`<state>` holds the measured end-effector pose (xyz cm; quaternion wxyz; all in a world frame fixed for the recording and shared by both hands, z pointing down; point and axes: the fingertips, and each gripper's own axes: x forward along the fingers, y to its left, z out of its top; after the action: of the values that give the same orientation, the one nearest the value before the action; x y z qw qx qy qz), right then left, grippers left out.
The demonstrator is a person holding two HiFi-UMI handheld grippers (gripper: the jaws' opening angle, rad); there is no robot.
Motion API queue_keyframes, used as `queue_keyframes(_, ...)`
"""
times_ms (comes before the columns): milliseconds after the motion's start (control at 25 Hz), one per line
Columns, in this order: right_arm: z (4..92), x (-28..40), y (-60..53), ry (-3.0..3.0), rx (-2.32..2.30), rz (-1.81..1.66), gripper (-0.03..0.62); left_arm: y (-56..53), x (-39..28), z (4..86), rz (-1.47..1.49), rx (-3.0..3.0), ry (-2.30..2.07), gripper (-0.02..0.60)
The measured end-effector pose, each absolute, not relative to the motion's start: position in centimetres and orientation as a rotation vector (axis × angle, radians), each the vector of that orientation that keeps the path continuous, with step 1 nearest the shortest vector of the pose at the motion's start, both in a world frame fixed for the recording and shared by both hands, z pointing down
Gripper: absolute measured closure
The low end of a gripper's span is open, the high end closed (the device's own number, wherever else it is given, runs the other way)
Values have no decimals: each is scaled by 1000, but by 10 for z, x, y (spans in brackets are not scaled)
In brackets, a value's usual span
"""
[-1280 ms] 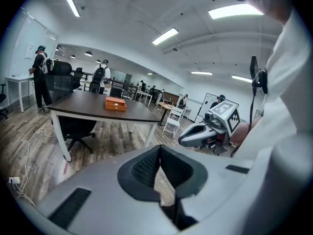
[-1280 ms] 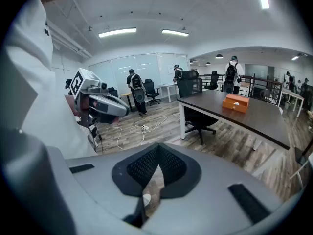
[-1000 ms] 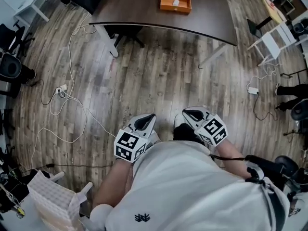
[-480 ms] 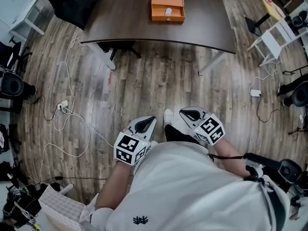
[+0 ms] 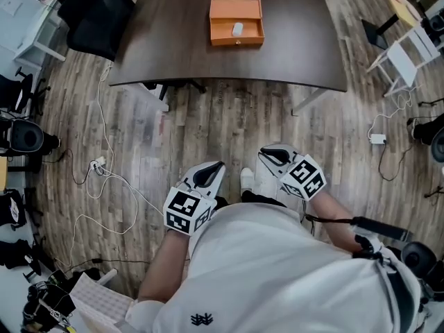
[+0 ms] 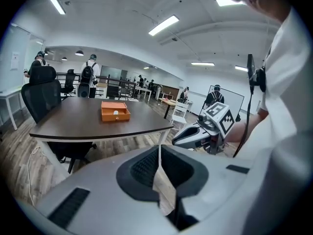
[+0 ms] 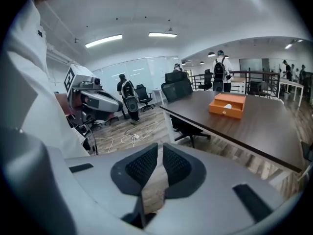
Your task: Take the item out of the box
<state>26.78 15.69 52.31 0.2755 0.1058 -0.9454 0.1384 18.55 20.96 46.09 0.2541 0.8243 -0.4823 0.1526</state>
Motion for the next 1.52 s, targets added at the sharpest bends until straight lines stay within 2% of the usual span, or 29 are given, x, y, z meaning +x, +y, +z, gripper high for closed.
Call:
queue_keyframes(80,527,269,141,-2539,301,396,553,193,185,461,420,2239,-1299,543)
queue_keyframes(120,528,268,134,-2538,309,402,511,186,184,460,420,2239,-1292,537)
queue_keyframes(160,530,267,128,-2536,317,407,508,178,182,459,418,2240,-1286,537)
queue_keyframes(520,539,240,63,-2492,499,460,513,111,143,465,389,2319,-1181,561)
queue_keyframes(1160,546,102,-85,-2344,906,571,517,8,-30,459,381,2483,-874,571)
queue_keyframes(1520,560,41,-163,-2297,936,514,516,-25,-97,467,335,2469,-969,571)
